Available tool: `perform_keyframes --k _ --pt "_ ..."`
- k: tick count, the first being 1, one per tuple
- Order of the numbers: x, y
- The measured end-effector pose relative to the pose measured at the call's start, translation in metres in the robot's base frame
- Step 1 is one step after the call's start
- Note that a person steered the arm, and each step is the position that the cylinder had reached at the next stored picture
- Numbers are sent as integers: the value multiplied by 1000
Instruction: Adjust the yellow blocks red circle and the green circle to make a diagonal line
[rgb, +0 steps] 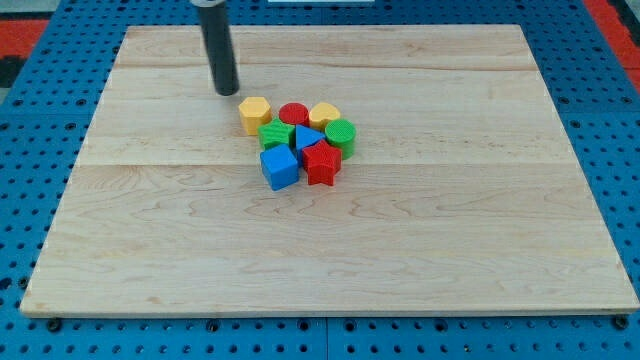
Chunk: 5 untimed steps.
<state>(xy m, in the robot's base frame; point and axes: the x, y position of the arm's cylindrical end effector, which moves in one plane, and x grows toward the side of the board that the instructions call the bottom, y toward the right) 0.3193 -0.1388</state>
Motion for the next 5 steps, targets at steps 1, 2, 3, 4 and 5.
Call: perform_keyframes --k 1,2,3,4,5 --pt "27 -19" --pt "42 22" --pt "27 29" --pt "27 49" --pt "27 52"
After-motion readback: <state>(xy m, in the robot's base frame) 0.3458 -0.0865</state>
